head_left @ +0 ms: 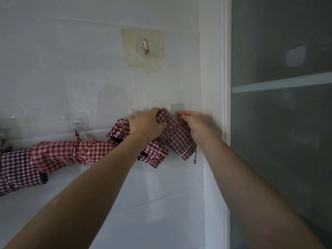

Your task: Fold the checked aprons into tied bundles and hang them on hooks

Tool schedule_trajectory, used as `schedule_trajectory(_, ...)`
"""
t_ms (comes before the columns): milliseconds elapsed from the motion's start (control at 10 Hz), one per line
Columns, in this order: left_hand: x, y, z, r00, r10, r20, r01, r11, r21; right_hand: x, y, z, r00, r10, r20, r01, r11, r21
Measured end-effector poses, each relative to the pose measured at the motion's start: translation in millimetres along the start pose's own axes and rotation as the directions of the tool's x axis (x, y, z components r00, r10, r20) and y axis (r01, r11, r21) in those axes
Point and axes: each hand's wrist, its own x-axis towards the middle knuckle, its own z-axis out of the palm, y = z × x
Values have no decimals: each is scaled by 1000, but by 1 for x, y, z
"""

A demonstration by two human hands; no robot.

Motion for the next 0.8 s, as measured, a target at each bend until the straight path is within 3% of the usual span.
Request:
schedule_trajectory(100, 0, 1, 0, 1000, 5, 24, -5, 1000, 22, 1, 2, 2, 1000, 13, -4, -13, 999, -34)
schedule_trajectory(200, -1, 2, 1, 1000, 9, 29, -10, 998, 55, -5, 1, 5, 996, -68, -51, 59, 984, -166)
schedule_trajectory(400, -2, 1, 2, 999, 15, 38, -19, 995, 98, -17, 0, 14, 917, -386, -98, 283, 804, -523)
schedule_trajectory(500, -1, 0, 3, 999, 19, 47, -24, 993, 114, -19, 3, 15, 901, -424, -90, 294, 751, -592)
schedule_trajectory(600, -1, 1, 3, 993, 22, 117, -43, 983, 181, -17, 9, 13, 926, -376, -33, 271, 723, -636)
schedule_trajectory(700, -6, 0, 2, 993, 48, 105, -67, 980, 187, -27, 17, 10, 946, -324, -11, 249, 750, -613)
schedule_trajectory(800, -10, -11, -12, 993, 20, -112, -27, 998, -60, -39, 12, 8, 899, -395, -189, 268, 838, -475)
